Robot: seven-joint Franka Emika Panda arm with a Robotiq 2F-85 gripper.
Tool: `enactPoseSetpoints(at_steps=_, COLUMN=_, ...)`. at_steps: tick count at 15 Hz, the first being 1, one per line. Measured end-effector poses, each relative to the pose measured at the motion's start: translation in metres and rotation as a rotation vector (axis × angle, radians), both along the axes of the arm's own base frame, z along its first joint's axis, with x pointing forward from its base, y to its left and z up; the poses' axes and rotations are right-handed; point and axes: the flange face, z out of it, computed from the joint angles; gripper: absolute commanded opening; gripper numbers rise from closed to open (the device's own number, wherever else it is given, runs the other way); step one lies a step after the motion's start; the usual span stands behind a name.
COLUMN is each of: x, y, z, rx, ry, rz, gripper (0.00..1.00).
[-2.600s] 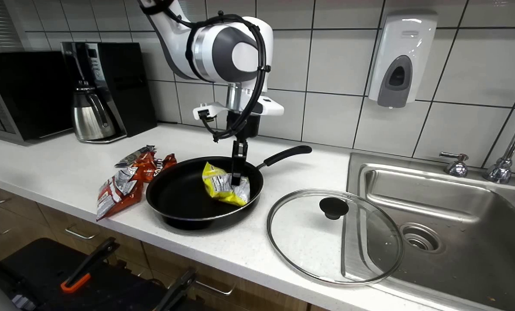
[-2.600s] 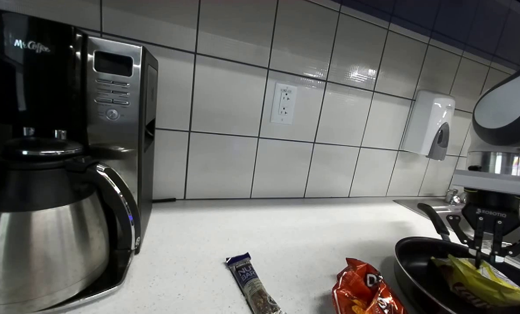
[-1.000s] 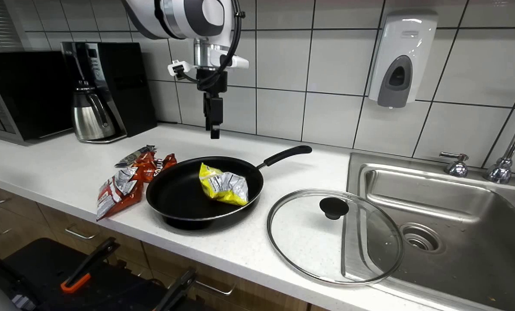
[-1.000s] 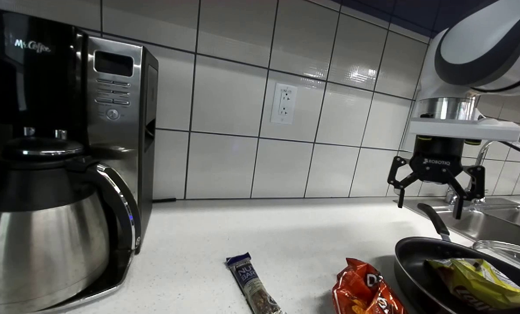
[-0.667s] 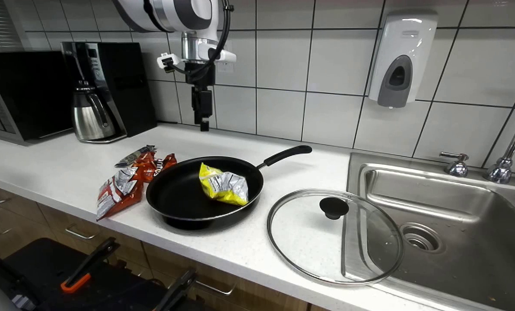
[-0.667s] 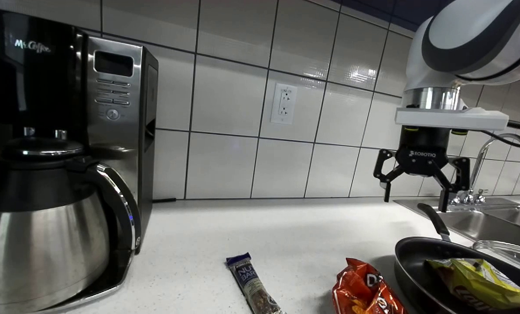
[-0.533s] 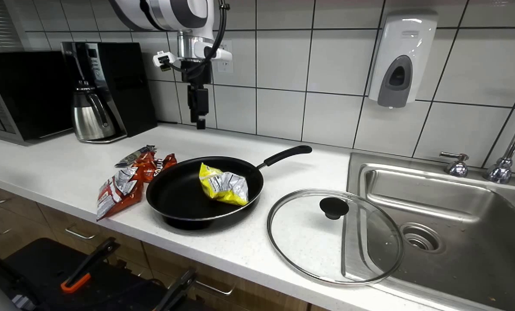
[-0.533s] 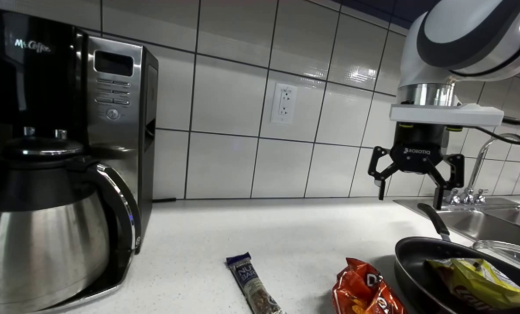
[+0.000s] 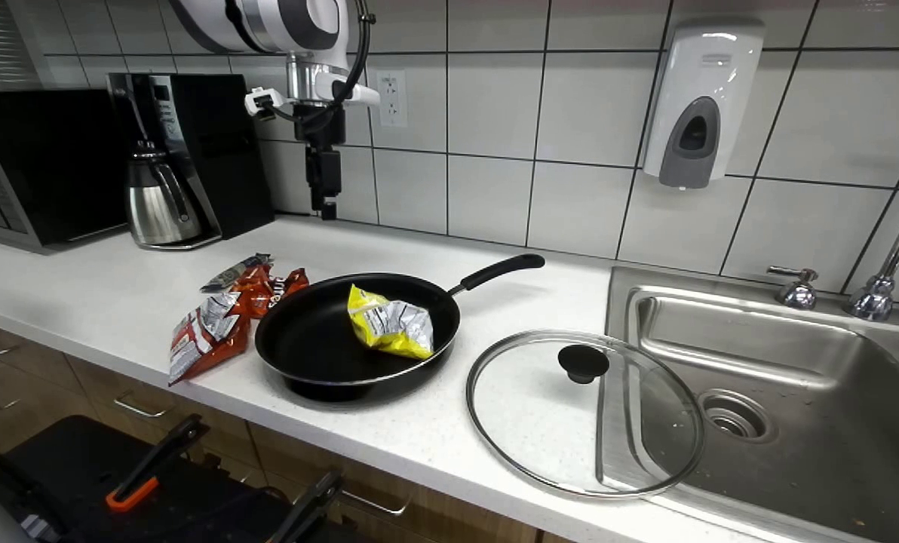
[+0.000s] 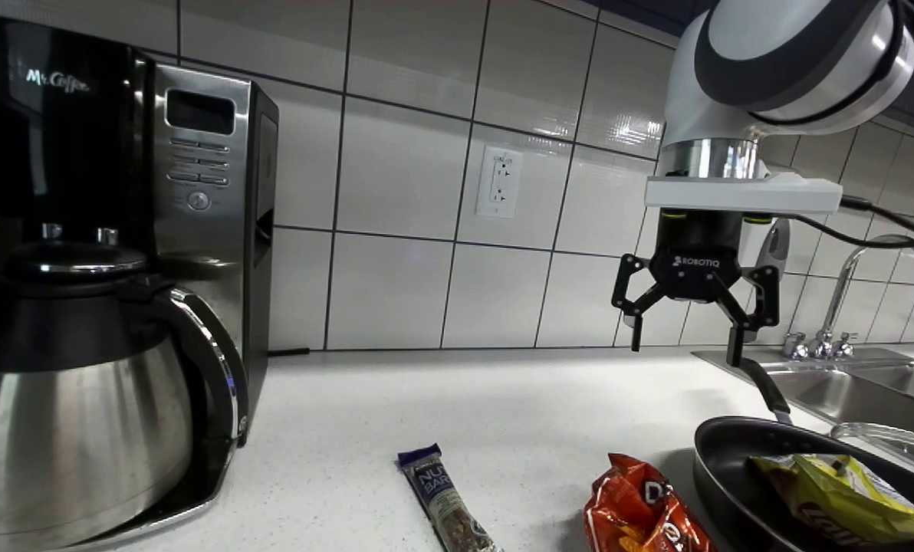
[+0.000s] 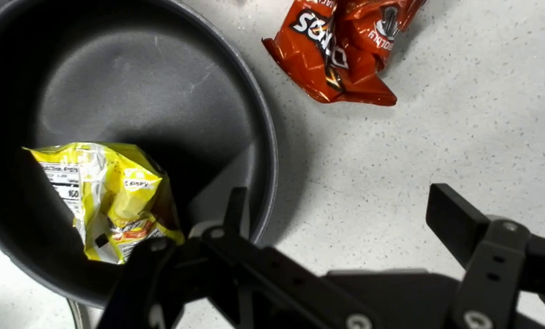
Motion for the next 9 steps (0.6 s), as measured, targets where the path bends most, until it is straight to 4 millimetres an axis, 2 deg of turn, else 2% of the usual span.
enactPoseSetpoints(at_steps=9, x=0.0109, y=0.0072, z=-0.0086, rx=0.000, ry=0.004, rz=0.009, gripper=1.00)
